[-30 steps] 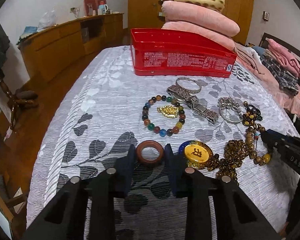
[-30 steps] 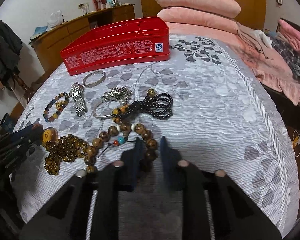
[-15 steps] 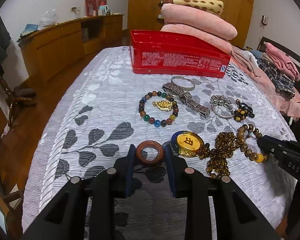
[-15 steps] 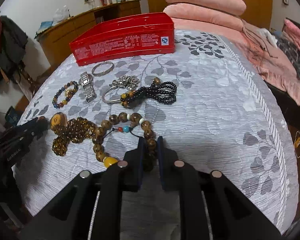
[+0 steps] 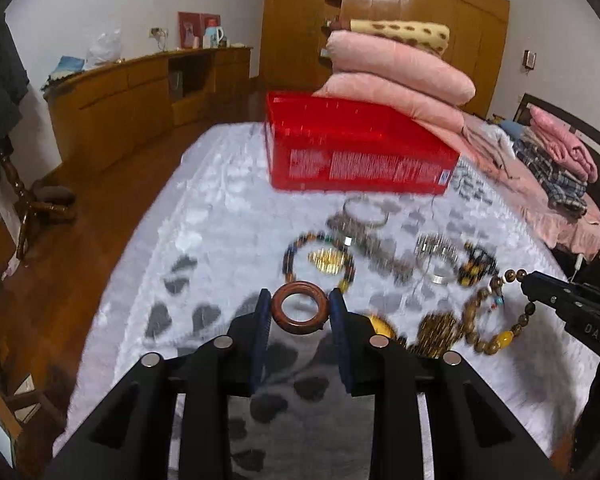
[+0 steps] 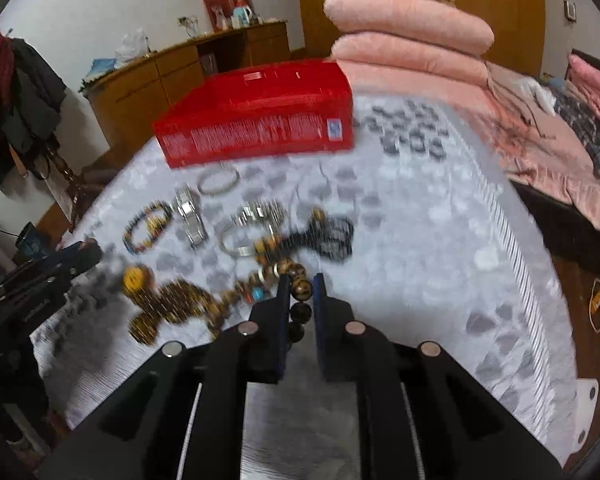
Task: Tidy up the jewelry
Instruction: 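Lift and carry wooden ring with left tool while right carries beads over red tin, then open left tool dropping ring into red tin while right tool releases beads there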
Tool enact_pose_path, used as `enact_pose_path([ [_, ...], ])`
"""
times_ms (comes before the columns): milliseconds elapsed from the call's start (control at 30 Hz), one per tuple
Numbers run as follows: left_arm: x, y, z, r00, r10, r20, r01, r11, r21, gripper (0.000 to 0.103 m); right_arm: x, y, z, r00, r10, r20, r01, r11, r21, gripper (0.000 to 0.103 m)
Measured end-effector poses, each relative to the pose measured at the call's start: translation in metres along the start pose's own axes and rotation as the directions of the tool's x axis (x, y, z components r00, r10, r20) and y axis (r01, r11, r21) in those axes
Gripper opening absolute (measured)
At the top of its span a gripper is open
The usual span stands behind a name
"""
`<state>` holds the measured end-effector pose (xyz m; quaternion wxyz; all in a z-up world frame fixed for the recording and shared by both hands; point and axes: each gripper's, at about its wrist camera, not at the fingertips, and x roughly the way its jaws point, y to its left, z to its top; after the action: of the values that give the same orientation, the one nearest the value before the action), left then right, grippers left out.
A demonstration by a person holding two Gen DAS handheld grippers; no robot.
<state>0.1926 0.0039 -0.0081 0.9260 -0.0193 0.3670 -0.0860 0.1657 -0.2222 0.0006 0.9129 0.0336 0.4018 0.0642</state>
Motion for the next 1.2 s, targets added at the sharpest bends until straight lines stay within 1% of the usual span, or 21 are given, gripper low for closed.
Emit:
enact_pose_path([
  [167, -0.004, -0.002, 0.028, 0.999, -0.017, 0.049, 0.017, 1.000, 0.003, 0.029, -0.014, 0.004, 0.027, 0.998, 0.010, 0.055, -0.008, 0.999, -0.040, 0.010],
  [367, 0.000, -0.008, 0.069, 0.994, -0.031, 0.102, 0.029, 0.999, 0.022, 0.029, -0.021, 0.006, 0.076, 0.991, 0.007, 0.130, 0.004, 0.996, -0.086, 0.010],
  [500, 0.012, -0.012, 0.105, 0.992, -0.041, 0.120, 0.038, 0.999, 0.028, 0.029, -0.015, 0.006, 0.115, 0.986, 0.027, 0.165, -0.011, 0.995, -0.094, 0.010],
  [600, 0.027, -0.015, 0.133, 0.991, -0.035, 0.128, 0.031, 0.999, 0.030, 0.029, -0.003, 0.008, 0.143, 0.982, 0.039, 0.185, -0.021, 0.995, -0.095, 0.010],
  [733, 0.056, -0.015, 0.162, 0.993, -0.053, 0.107, 0.051, 0.999, 0.017, 0.029, 0.018, 0.006, 0.175, 0.978, 0.052, 0.203, -0.036, 0.996, -0.084, 0.010],
  [867, 0.090, -0.013, 0.179, 0.996, -0.066, 0.064, 0.065, 0.998, 0.005, 0.029, 0.050, 0.003, 0.195, 0.983, 0.080, 0.166, -0.070, 0.995, -0.067, 0.010],
  [900, 0.096, -0.013, 0.181, 0.996, -0.069, 0.053, 0.069, 0.998, 0.004, 0.029, 0.050, 0.003, 0.195, 0.983, 0.080, 0.166, -0.070, 0.995, -0.067, 0.010],
  [1000, 0.122, -0.010, 0.184, 0.995, -0.100, -0.004, 0.100, 0.995, -0.016, 0.029, 0.078, -0.001, 0.202, 0.987, 0.099, 0.125, -0.094, 0.995, -0.045, 0.010],
  [1033, 0.126, -0.010, 0.183, 0.995, -0.102, -0.011, 0.102, 0.995, -0.017, 0.029, 0.086, -0.002, 0.202, 0.988, 0.103, 0.111, -0.100, 0.994, -0.037, 0.010],
  [1167, 0.141, -0.015, 0.179, 0.995, -0.092, -0.039, 0.092, 0.996, -0.006, 0.030, 0.105, -0.003, 0.200, 0.992, 0.097, 0.079, -0.095, 0.995, -0.030, 0.011],
  [1200, 0.143, -0.014, 0.178, 0.995, -0.089, -0.050, 0.089, 0.996, -0.010, 0.030, 0.110, -0.004, 0.199, 0.993, 0.093, 0.068, -0.091, 0.995, -0.032, 0.012],
])
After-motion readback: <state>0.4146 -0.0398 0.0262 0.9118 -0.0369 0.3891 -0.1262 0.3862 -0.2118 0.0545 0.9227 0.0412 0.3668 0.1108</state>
